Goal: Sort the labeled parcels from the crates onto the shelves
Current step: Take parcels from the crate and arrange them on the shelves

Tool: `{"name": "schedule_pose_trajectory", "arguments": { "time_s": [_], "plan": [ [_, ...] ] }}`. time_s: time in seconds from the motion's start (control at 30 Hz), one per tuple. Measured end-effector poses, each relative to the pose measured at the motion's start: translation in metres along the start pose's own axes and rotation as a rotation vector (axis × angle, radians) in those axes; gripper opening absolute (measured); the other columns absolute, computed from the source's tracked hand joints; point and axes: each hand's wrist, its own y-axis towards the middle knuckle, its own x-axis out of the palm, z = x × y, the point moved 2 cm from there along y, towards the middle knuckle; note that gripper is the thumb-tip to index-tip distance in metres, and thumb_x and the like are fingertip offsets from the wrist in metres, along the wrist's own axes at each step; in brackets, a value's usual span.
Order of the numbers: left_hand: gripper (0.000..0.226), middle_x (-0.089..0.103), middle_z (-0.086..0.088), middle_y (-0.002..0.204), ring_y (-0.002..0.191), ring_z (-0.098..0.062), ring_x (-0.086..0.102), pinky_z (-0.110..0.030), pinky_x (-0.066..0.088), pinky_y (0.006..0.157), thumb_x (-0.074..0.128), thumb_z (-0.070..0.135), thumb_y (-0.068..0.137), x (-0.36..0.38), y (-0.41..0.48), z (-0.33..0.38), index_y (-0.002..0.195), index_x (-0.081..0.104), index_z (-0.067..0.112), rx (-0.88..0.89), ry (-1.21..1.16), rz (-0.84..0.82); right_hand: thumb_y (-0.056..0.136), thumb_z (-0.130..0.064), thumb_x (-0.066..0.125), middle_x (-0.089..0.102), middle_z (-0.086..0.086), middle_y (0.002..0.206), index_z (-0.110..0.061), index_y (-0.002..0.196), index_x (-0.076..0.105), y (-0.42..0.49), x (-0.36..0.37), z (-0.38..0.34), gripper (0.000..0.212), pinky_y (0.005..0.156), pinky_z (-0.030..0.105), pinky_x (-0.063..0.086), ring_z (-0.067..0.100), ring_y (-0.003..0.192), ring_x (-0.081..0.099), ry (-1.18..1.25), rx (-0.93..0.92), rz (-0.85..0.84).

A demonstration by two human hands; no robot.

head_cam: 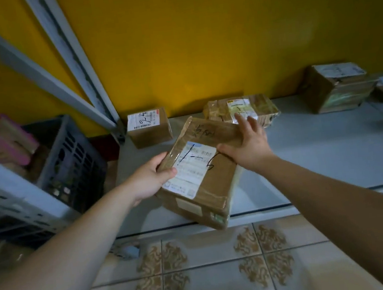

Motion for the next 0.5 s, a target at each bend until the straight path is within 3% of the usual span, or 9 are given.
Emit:
{"name": "schedule_pose_trajectory", "arguments": {
  "time_s": [0.1,0.2,0.3,0.37,0.5],
  "plan": [
    [0.051,0.061,0.004,0.126,0.095,-0.002,0.06,-0.008,0.044,0.07,0.063,0.023,0.092,-0.005,0.004,-0.005,0.14,0.045,0.02,0.064,0.132,0.076,0.084,-0.058,0.063,0.024,0.003,0.147,-0.04,0.149,0.031,0.006,0.005,-0.001,0.075,0.106,0.043,0.044,0.034,0.132,0.04,-0.039,-0.002,-0.063],
    [0.058,0.053,-0.003,0.139,0.121,-0.021,0.054,-0.031,0.045,0.094,0.068,0.035,0.088,-0.026,0.011,-0.007,0.14,0.047,0.023,0.047,0.294,0.302,0.088,-0.064,0.05,0.027,0.01,0.139,-0.037,0.15,0.027,-0.006,0.018,-0.008,0.071,0.105,0.047,0.04,0.04,0.129,0.037,-0.15,0.018,-0.002],
    [0.051,0.05,-0.005,0.139,0.124,-0.026,0.05,-0.037,0.043,0.101,0.064,0.041,0.089,-0.033,0.006,0.002,0.136,0.052,0.023,0.075,0.486,0.527,0.095,-0.066,0.033,0.027,0.016,0.14,-0.024,0.155,0.016,-0.024,0.034,-0.022,0.076,0.107,0.049,0.033,0.041,0.131,0.032,-0.276,-0.008,-0.028],
    [0.056,0.044,-0.003,0.145,0.131,-0.024,0.042,-0.038,0.036,0.109,0.058,0.048,0.09,-0.02,-0.002,0.006,0.14,0.048,0.023,0.133,0.552,0.467,0.098,-0.061,0.031,0.028,0.017,0.143,-0.019,0.156,0.014,-0.032,0.042,-0.028,0.073,0.108,0.048,0.031,0.04,0.133,0.031,-0.262,-0.045,-0.066],
    [0.072,0.0,0.007,0.163,0.149,-0.023,-0.002,-0.05,0.009,0.117,0.031,0.071,0.09,-0.009,-0.013,-0.005,0.153,0.016,0.038,0.029,0.769,0.254,0.102,-0.049,0.035,0.039,0.014,0.146,-0.02,0.156,0.022,-0.039,0.051,-0.029,0.062,0.109,0.042,0.031,0.036,0.134,0.037,-0.124,-0.123,-0.077]
  ]
}}
